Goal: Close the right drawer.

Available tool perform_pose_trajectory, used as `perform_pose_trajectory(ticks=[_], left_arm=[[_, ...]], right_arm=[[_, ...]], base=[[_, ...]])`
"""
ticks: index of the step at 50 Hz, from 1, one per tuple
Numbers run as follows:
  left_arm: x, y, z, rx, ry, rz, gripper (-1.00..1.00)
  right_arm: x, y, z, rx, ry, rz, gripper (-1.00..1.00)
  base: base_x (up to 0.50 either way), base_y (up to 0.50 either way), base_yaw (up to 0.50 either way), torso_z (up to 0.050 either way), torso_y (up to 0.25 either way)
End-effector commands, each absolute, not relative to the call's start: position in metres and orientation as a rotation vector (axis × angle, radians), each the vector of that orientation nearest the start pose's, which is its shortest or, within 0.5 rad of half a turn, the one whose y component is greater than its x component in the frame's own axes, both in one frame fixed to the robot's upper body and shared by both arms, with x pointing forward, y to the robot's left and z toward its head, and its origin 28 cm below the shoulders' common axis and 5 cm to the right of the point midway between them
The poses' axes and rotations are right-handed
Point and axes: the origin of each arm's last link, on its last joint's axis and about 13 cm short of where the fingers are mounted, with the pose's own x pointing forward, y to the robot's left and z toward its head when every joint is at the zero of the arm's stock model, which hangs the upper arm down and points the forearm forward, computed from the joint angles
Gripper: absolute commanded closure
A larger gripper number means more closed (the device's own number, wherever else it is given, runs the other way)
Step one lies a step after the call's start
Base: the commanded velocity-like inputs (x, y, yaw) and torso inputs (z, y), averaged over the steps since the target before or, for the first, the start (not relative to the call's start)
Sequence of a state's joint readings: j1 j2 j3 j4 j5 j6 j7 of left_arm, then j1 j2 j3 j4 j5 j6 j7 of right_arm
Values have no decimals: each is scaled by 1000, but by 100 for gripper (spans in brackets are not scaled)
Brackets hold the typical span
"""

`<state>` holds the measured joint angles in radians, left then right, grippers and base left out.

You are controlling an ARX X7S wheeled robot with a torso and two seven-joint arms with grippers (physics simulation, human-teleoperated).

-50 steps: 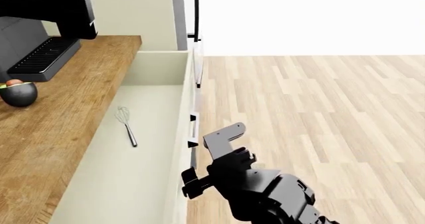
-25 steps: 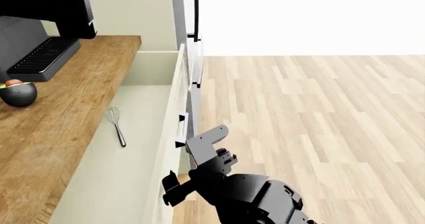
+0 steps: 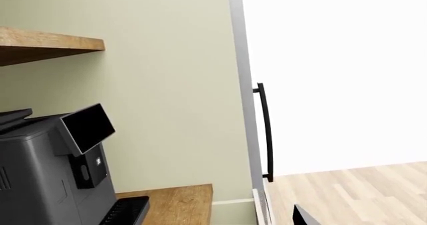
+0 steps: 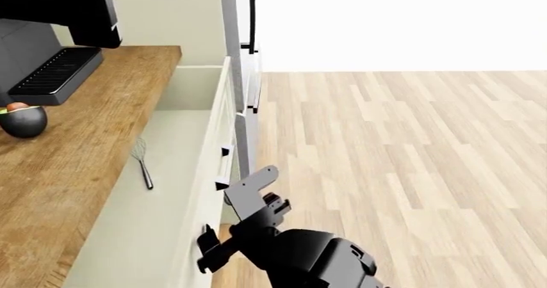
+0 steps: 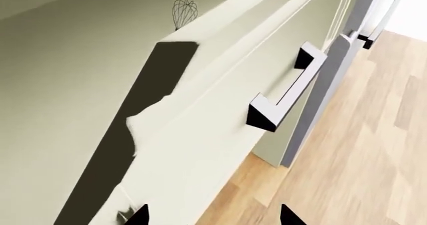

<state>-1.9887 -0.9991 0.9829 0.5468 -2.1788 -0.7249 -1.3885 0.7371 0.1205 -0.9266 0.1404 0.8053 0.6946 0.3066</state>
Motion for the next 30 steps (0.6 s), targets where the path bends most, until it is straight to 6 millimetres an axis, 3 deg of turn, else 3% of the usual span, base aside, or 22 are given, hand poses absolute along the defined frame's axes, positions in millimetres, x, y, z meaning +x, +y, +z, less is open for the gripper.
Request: perform_pose_trajectory(ticks=[1, 9, 25, 30], left_arm=[[156, 227, 392, 150, -141, 58, -100], [156, 227, 392, 150, -139, 57, -100], [155, 227, 392, 148, -138, 59, -100], [155, 227, 393, 147, -140, 58, -100]], right_arm=[[252, 47, 79, -1, 498, 870, -100], [249, 51, 77, 77, 514, 923, -100], [248, 64, 82, -34, 489, 1015, -100], [249, 66, 83, 119, 590, 1097, -100]], base=[[0, 0, 0, 0, 0], [0, 0, 0, 0, 0], [0, 0, 0, 0, 0], [0, 0, 0, 0, 0]])
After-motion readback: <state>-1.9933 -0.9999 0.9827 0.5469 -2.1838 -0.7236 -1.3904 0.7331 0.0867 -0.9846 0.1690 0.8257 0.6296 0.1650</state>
